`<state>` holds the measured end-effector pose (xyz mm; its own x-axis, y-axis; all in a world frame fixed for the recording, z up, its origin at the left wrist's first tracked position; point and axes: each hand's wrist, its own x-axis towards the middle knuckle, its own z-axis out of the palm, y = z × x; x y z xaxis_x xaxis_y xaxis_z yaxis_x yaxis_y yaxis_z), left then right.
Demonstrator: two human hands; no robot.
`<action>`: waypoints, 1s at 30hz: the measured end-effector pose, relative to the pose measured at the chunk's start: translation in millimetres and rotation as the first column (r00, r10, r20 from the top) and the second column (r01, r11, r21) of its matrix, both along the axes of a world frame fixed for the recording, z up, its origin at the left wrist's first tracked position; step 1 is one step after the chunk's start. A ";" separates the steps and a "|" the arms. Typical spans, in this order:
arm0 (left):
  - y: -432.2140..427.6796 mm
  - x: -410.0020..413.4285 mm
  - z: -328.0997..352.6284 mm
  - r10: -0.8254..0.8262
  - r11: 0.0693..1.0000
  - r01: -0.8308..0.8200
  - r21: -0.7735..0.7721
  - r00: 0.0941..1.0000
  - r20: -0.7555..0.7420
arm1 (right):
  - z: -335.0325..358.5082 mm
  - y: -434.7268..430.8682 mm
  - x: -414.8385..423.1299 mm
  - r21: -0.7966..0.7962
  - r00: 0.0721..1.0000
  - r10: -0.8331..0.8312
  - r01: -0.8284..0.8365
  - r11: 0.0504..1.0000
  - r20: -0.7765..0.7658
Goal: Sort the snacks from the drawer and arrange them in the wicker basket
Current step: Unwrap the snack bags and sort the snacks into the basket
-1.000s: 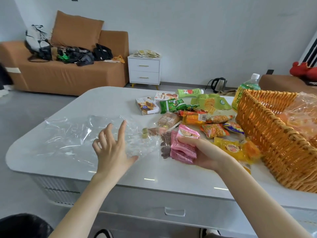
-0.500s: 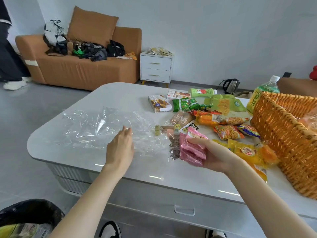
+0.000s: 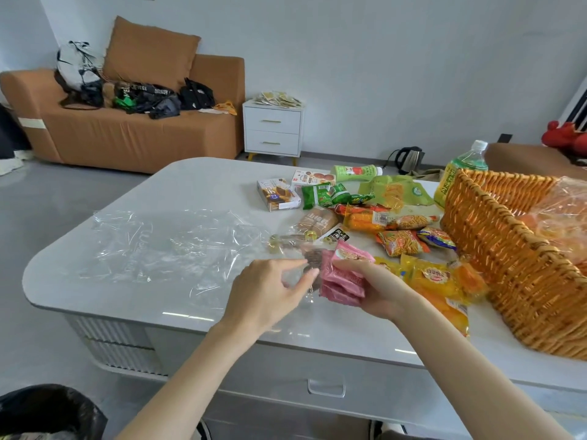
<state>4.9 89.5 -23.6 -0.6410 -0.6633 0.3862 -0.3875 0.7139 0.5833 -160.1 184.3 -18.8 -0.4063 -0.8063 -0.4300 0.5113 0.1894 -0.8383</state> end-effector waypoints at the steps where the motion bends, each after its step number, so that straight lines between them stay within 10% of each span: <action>1: -3.6 1.5 2.7 0.018 0.999 -0.017 0.037 0.999 -0.036 | 0.1 1.4 -0.3 0.010 1.000 0.005 -0.006 1.000 0.015; 5: -55.3 8.9 0.1 0.233 0.972 -0.231 0.038 0.941 -0.244 | -0.4 2.0 -3.3 0.048 0.999 0.046 -0.047 0.998 0.029; 11: -96.0 18.4 -8.0 0.232 0.715 -0.292 0.635 0.956 0.177 | -4.1 -3.9 -0.9 0.025 0.984 0.103 -0.107 0.994 0.147; 17: -94.1 1.7 -6.2 0.208 0.657 -0.235 0.716 0.970 0.128 | -8.1 -5.8 -4.6 -0.106 0.953 0.178 -0.157 0.982 0.244; 23: -89.5 0.5 -5.5 0.234 0.655 -0.153 0.740 0.972 -0.007 | 6.4 -2.5 -6.1 -0.042 0.952 0.205 -0.220 0.975 -0.229; 27: -84.5 -0.6 -6.9 0.188 0.671 -0.088 0.736 0.981 -0.054 | 13.1 2.0 -13.3 0.095 0.780 0.160 -0.129 0.987 -0.605; 30: -82.7 -1.7 -7.6 0.163 0.656 -0.049 0.754 0.984 -0.078 | 13.2 4.4 -19.3 0.080 0.795 0.196 -0.184 0.980 -0.574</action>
